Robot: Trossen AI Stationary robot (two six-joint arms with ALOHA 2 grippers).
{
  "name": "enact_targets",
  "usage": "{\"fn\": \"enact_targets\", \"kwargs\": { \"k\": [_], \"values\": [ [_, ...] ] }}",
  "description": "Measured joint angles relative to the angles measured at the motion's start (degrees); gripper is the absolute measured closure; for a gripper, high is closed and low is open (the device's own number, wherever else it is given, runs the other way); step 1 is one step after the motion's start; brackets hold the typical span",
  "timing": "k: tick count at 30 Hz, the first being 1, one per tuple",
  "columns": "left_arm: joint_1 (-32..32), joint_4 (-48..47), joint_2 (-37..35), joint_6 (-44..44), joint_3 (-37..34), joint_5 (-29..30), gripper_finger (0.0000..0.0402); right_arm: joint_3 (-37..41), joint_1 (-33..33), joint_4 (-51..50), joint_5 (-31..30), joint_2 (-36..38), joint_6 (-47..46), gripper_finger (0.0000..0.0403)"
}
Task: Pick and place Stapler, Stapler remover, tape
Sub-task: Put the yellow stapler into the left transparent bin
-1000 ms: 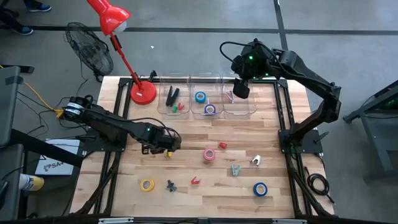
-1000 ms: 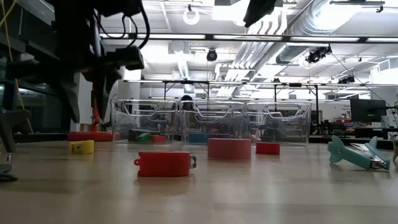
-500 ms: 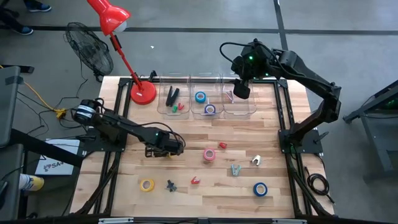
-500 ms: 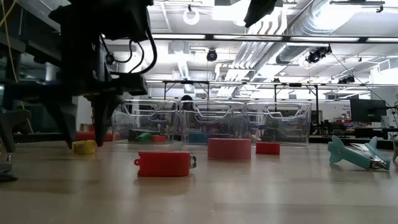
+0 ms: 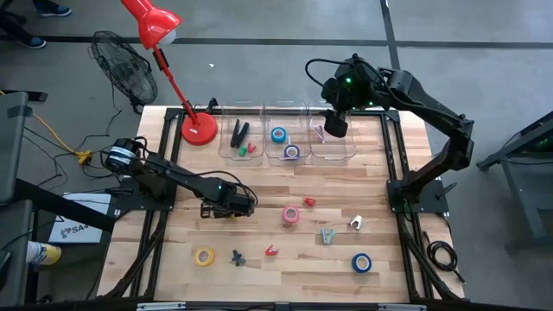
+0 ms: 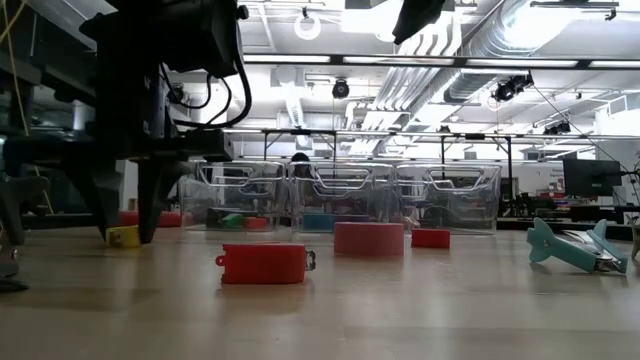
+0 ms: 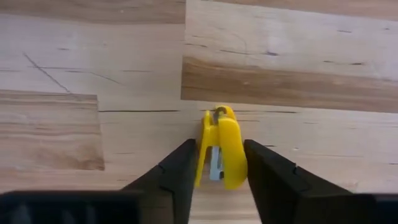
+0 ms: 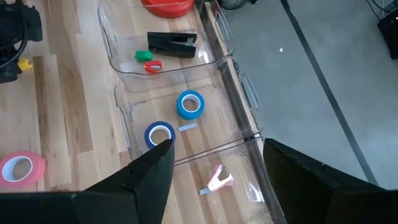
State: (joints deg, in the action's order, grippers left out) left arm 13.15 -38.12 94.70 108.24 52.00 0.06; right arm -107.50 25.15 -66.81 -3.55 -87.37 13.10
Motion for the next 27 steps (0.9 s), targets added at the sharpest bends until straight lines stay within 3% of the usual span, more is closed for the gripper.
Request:
{"fn": "enact_targets", "kwargs": {
  "k": [7, 13, 17, 22, 27],
  "values": [
    [-0.02, 0.02, 0.02, -1.64, -0.06, -0.72, 0.0346, 0.0, 0.0, 0.0, 0.07, 0.0, 0.0, 0.0165],
    [-0.04, 0.6, -0.31, -3.59, 0.24, -0.27, 0.0346, 0.0, 0.0, -0.35, 0.07, 0.0, 0.01, 0.0165],
    [-0.98, -0.16, -3.02, -4.83, 1.69, 4.65, 0.0346, 0.0, 0.0, -0.35, 0.09, 0.0, 0.02, 0.0165],
    [-5.62, -4.91, -7.79, -10.4, 4.42, 10.61, 0.0346, 0.0, 0.0, -0.33, 0.09, 0.0, 0.01, 0.0165],
    [-12.69, -10.2, -11.09, -19.49, 7.13, 12.96, 0.0346, 0.0, 0.0, -0.48, 0.09, 0.0, 0.0, 0.0165]
  ]
}}
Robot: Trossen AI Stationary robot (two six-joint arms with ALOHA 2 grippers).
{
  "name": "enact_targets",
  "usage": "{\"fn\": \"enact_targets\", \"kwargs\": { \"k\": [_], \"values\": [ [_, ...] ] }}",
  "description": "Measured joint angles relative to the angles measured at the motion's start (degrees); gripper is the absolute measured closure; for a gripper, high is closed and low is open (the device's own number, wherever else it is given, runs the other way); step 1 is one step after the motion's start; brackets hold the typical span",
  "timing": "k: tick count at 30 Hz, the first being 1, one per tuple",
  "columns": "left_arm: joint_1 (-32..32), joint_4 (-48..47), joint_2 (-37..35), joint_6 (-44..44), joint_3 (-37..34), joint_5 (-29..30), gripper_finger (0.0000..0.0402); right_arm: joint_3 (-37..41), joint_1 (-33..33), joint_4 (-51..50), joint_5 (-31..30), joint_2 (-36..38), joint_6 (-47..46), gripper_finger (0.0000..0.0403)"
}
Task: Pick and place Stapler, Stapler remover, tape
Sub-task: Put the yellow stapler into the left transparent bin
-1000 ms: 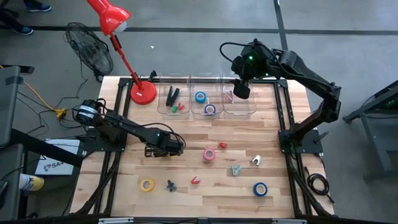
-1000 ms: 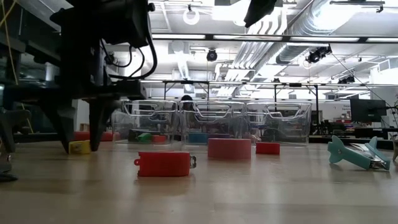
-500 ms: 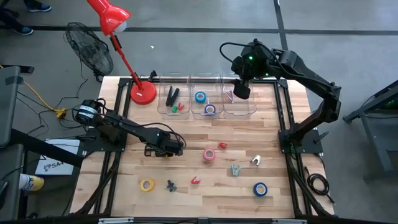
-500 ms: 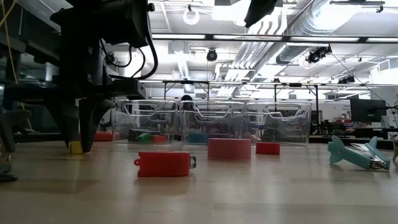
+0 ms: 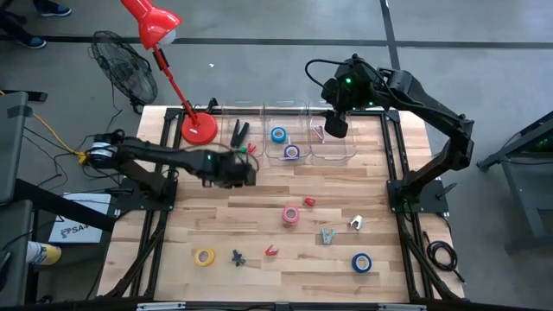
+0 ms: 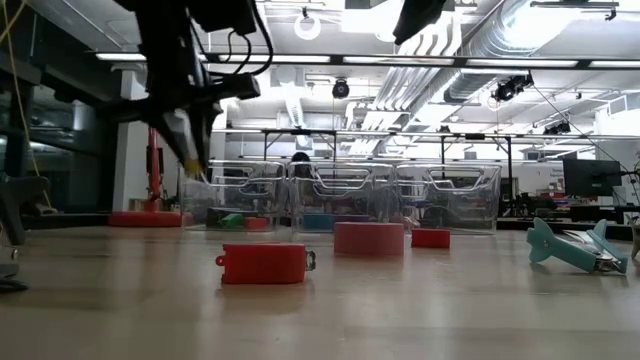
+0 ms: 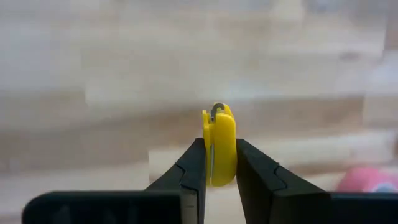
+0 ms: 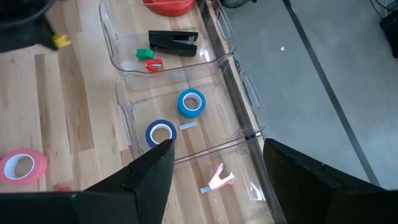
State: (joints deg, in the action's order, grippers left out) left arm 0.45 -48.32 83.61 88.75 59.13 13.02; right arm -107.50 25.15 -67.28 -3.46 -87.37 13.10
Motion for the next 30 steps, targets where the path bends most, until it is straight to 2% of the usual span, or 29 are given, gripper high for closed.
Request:
{"fn": "enact_targets", "kwargs": {
  "k": [12, 19, 24, 30],
  "values": [
    [-20.09, -2.64, -0.49, -29.43, 10.39, -1.38, 0.0346, 0.0, 0.0, -0.2, 0.02, 0.0, -0.19, 0.0165],
    [-32.29, -0.27, 1.47, -41.94, 11.24, -6.24, 0.0346, 0.0, 0.0, -0.18, 0.02, 0.0, -2.14, 0.0165],
    [-37.48, 2.74, 5.86, -50.07, 11.26, -11.03, 0.0346, 0.0, 0.0, 1.09, 0.0, 0.0, -4.37, 0.0165],
    [-40.81, 6.61, 11.36, -57.14, 11.26, -15.59, 0.0346, 0.0, 0.0, 1.89, 0.0, 0.0, -8.64, 0.0165]
  ]
}}
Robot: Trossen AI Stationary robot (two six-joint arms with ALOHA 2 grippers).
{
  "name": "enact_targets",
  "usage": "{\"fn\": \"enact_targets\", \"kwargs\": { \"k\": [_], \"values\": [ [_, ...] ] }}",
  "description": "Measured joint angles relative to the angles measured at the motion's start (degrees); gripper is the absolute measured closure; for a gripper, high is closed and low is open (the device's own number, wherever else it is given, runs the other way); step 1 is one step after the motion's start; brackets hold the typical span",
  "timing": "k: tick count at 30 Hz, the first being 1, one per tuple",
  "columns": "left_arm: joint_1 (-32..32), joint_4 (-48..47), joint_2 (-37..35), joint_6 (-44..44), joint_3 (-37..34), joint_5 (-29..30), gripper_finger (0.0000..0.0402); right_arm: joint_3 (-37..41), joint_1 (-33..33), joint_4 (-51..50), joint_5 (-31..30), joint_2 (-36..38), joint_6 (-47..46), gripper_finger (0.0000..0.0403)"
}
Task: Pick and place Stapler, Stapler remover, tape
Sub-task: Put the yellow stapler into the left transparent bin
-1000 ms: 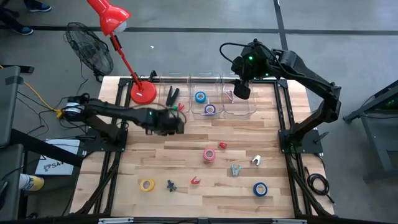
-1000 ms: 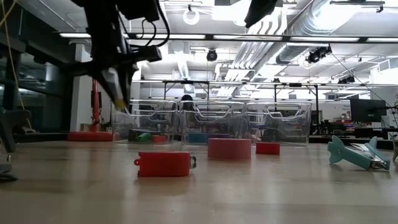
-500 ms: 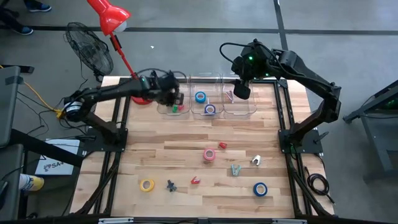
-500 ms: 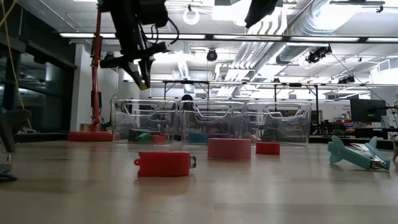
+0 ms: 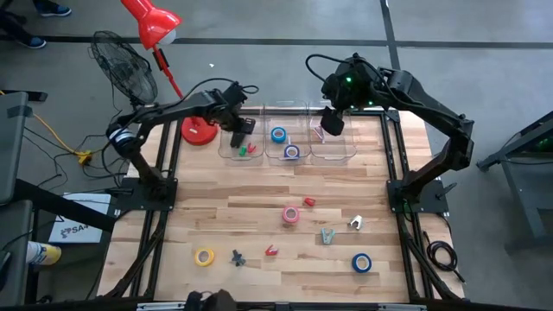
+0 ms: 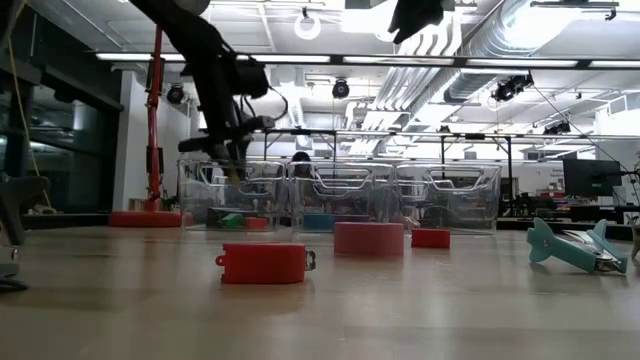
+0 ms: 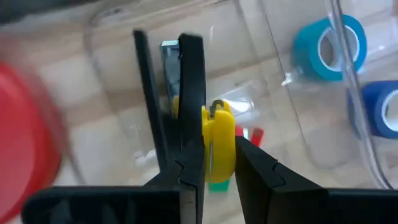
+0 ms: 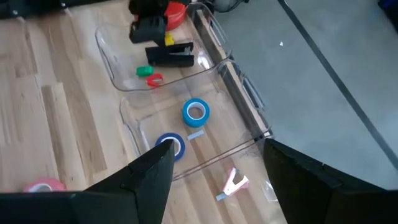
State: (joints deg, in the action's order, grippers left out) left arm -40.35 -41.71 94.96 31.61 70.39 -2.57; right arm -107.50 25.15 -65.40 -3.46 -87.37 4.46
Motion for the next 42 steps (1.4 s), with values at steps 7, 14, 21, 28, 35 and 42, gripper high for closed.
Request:
{"fn": "enact_targets", "kwargs": {
  "k": [7, 14, 21, 28, 35, 42],
  "values": [
    [-0.64, 5.59, 4.25, -4.82, 0.0, -3.1, 0.0346, 0.0, -0.02, 0.06, -1.56, 0.0, -1.65, 0.0165],
    [-0.42, 6.08, 6.47, -7.63, 0.33, -2.93, 0.0346, 0.0, 0.0, 0.06, -5.27, 0.0, -4.41, 0.0165],
    [-0.01, 6.44, 6.55, -8.93, 0.33, -2.07, 0.0346, 0.0, 0.0, 0.06, -5.31, 0.0, -6.19, 0.0165],
    [2.76, 7.28, 6.55, -9.1, 0.33, 0.95, 0.0346, 0.0, 0.0, 0.06, -5.4, 0.0, -7.27, 0.0165],
    [3.36, 6.97, 6.55, -9.04, 0.33, 3.11, 0.0346, 0.0, 0.0, 0.03, -5.18, 0.0, -7.49, 0.0165],
    [3.7, 5.62, 6.55, -8.76, 0.33, 4.7, 0.0343, 0.0, 0.0, 0.01, -5.16, 0.0, -7.49, 0.0165]
  ]
}}
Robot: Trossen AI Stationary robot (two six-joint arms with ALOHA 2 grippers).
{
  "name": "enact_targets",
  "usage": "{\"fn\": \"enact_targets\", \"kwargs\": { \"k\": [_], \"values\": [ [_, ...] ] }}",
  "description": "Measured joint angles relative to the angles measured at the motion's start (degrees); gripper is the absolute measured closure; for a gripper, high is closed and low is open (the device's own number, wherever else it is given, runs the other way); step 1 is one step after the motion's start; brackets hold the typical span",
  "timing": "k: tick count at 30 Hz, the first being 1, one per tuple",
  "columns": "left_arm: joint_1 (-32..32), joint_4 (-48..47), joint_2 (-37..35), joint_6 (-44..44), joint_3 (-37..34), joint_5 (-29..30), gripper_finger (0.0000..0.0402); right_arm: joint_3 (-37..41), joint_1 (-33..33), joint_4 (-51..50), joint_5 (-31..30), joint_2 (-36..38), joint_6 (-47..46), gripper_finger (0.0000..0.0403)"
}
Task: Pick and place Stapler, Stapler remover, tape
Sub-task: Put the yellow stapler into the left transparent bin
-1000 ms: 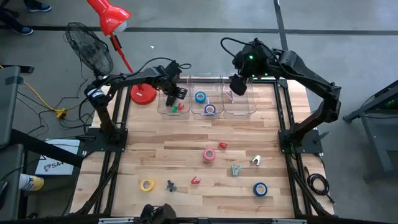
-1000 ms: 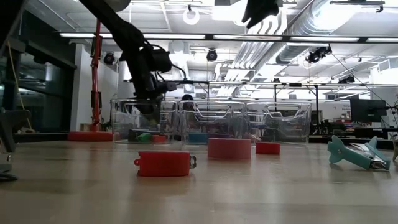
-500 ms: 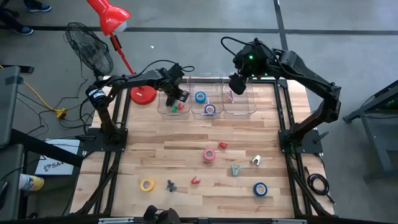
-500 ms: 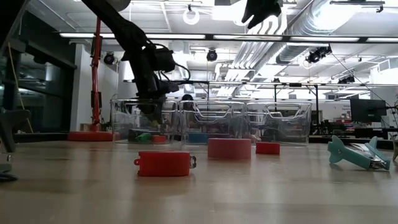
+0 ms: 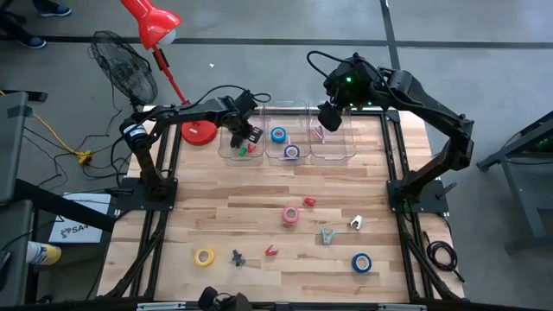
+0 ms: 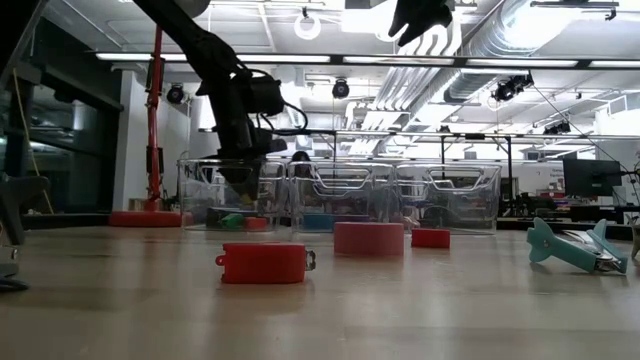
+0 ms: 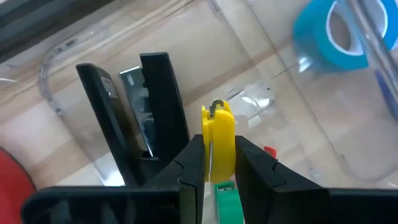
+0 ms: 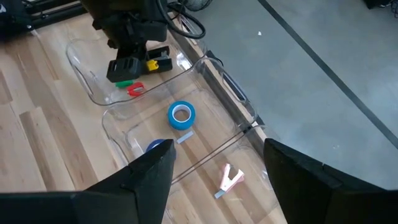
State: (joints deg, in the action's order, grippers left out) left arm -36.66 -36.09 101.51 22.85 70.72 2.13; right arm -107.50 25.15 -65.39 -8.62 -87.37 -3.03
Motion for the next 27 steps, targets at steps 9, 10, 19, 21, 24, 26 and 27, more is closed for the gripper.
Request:
{"fn": "enact_targets", "kwargs": {
  "k": [9, 10, 19, 21, 24, 26, 27],
  "values": [
    [1.5, -0.03, 0.0, 1.72, 0.0, 1.55, 0.0336, 0.0, 0.0, -0.01, 0.06, 0.0, 0.4, 0.0165],
    [1.54, -0.04, 0.0, 1.89, 0.0, 1.99, 0.0335, 0.0, -0.02, -0.03, 0.16, 0.0, 0.46, 0.0165],
    [1.46, -0.07, 0.0, 2.52, 0.0, 1.36, 0.0305, 0.0, 0.0, -1.41, 0.5, 0.0, 0.7, 0.0165],
    [1.46, -0.13, 0.0, 2.93, 0.0, 1.18, 0.0298, 0.0, 0.0, -1.9, 0.5, 0.0, 0.7, 0.0165],
    [1.46, -0.14, 0.0, 3.0, 0.0, 1.18, 0.0285, 0.0, 0.0, -2.48, 0.5, 0.0, 0.7, 0.0165],
    [1.46, -0.29, 0.0, 2.99, 0.0, 1.14, 0.0275, 0.0, 0.0, -2.92, 0.49, 0.0, 0.71, 0.0165],
    [1.44, -0.44, 0.0, 2.99, 0.0, 1.14, 0.027, 0.0, 0.0, -3.01, 0.49, 0.0, 0.91, 0.0165]
  ]
}}
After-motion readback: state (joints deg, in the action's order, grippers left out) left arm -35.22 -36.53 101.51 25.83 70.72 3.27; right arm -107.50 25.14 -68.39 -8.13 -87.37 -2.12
